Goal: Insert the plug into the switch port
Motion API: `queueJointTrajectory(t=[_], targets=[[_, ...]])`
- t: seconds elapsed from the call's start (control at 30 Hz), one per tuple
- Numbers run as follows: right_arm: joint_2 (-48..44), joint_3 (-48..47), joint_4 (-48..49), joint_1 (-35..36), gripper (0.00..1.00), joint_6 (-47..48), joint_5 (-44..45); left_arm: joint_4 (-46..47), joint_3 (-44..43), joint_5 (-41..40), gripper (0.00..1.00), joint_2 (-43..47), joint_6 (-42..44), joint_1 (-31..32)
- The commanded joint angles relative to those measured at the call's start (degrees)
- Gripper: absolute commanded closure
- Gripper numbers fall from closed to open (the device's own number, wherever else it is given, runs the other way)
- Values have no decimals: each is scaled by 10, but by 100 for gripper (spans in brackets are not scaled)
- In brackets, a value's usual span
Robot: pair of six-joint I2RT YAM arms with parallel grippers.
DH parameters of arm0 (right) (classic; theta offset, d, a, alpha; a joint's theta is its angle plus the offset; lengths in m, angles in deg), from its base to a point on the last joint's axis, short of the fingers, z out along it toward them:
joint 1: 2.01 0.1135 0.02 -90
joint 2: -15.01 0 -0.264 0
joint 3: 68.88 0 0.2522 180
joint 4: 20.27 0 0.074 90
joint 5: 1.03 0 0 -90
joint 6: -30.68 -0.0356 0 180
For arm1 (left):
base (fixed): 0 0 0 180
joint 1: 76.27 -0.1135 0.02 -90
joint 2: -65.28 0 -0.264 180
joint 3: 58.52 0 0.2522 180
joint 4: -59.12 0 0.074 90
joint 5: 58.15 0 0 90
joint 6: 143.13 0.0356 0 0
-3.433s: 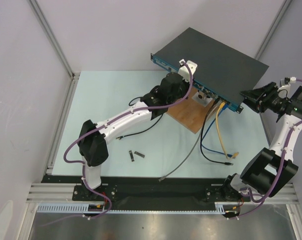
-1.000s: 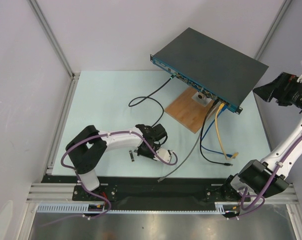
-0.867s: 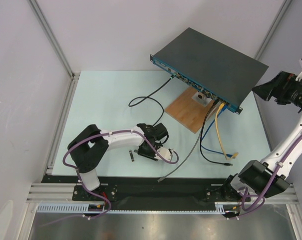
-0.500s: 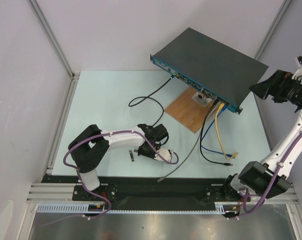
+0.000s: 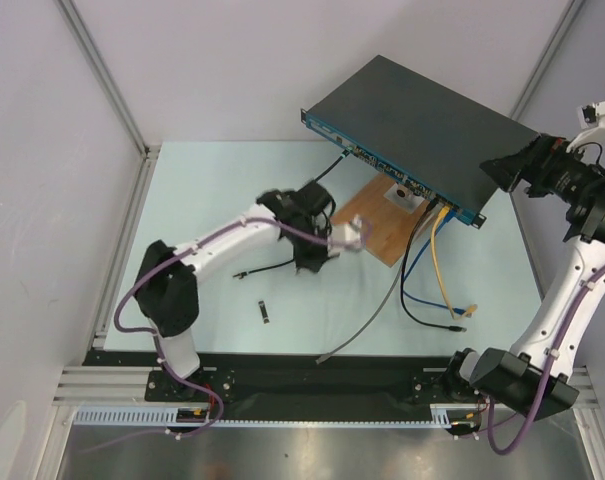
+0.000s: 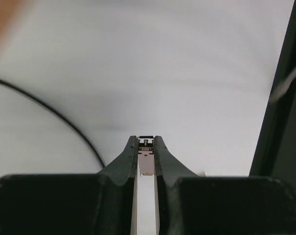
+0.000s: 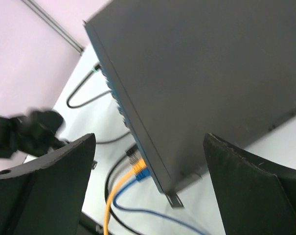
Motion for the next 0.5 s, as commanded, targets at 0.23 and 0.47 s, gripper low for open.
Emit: queueJointTrajectory(t=[0.23, 0.47], targets=[[-73, 59, 240, 167, 2, -117, 97, 239, -200, 273, 100, 126, -533, -162], [-104, 99, 259, 375, 1, -39, 238, 463, -114, 124, 100, 212, -821, -187]])
